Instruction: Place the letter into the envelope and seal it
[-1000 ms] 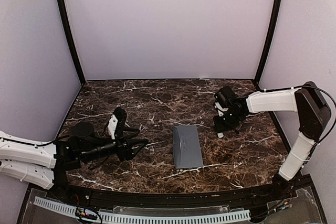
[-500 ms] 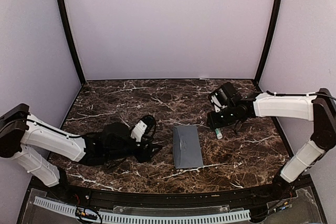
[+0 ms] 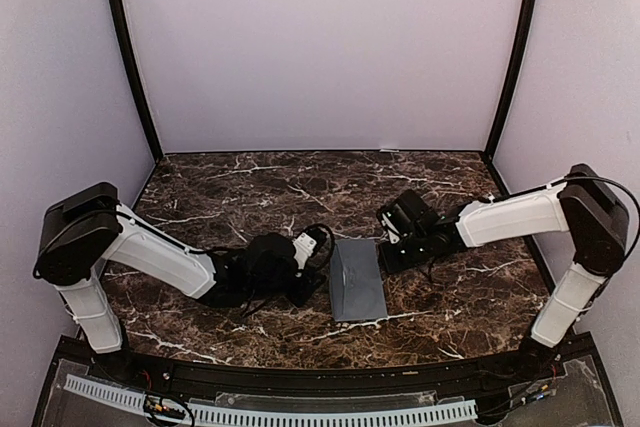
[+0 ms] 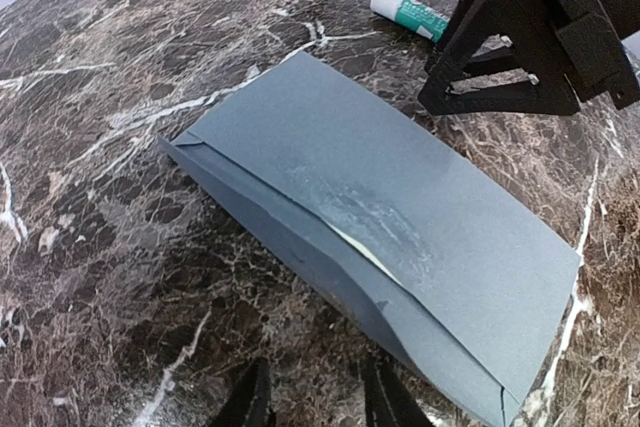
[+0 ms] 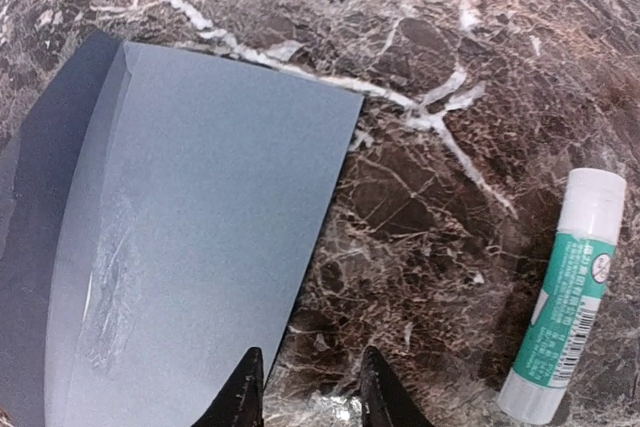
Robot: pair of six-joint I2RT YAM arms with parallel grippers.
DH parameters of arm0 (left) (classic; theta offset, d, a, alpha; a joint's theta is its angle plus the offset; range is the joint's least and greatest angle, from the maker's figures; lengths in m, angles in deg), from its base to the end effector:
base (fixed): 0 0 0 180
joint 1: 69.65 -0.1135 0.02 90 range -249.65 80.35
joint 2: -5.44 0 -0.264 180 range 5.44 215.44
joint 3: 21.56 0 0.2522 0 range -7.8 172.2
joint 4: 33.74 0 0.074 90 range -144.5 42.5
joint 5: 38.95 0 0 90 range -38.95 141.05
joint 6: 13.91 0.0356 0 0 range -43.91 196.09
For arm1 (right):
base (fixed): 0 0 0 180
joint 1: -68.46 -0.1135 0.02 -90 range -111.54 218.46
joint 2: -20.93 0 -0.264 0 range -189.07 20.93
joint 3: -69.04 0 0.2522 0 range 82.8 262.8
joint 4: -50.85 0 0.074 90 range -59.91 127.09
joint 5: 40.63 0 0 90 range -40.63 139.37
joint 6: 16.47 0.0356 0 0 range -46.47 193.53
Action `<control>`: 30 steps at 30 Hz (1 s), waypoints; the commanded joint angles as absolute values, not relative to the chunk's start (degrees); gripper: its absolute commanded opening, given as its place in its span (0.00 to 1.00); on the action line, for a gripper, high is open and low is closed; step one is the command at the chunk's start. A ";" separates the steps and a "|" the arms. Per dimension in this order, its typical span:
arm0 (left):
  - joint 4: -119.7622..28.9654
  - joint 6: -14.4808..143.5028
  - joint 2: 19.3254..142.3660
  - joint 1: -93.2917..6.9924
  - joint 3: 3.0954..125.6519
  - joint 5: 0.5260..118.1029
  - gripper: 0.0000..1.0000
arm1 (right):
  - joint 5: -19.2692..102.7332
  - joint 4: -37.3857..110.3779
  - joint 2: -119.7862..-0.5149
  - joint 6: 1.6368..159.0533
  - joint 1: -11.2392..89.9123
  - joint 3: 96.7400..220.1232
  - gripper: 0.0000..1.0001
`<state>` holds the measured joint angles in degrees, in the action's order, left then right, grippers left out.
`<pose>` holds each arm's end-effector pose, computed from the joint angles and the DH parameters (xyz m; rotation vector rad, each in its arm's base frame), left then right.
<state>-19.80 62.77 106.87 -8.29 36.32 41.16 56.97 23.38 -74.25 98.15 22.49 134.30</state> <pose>0.1731 -0.3042 0.1446 0.7710 1.9942 -0.6068 0.2267 0.2277 0.1586 -0.4298 2.5514 0.2970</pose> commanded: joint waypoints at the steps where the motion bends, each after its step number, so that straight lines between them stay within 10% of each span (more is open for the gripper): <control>1: -22.15 61.96 108.00 -8.21 37.92 37.66 0.28 | 58.24 27.12 -76.26 99.17 21.40 134.39 0.29; 30: -22.20 66.95 123.12 -8.06 50.93 43.70 0.24 | 55.56 31.98 -81.02 100.96 18.54 132.40 0.27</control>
<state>-20.30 65.33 121.66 -8.29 49.55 42.89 59.07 32.03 -80.63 100.03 19.21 134.65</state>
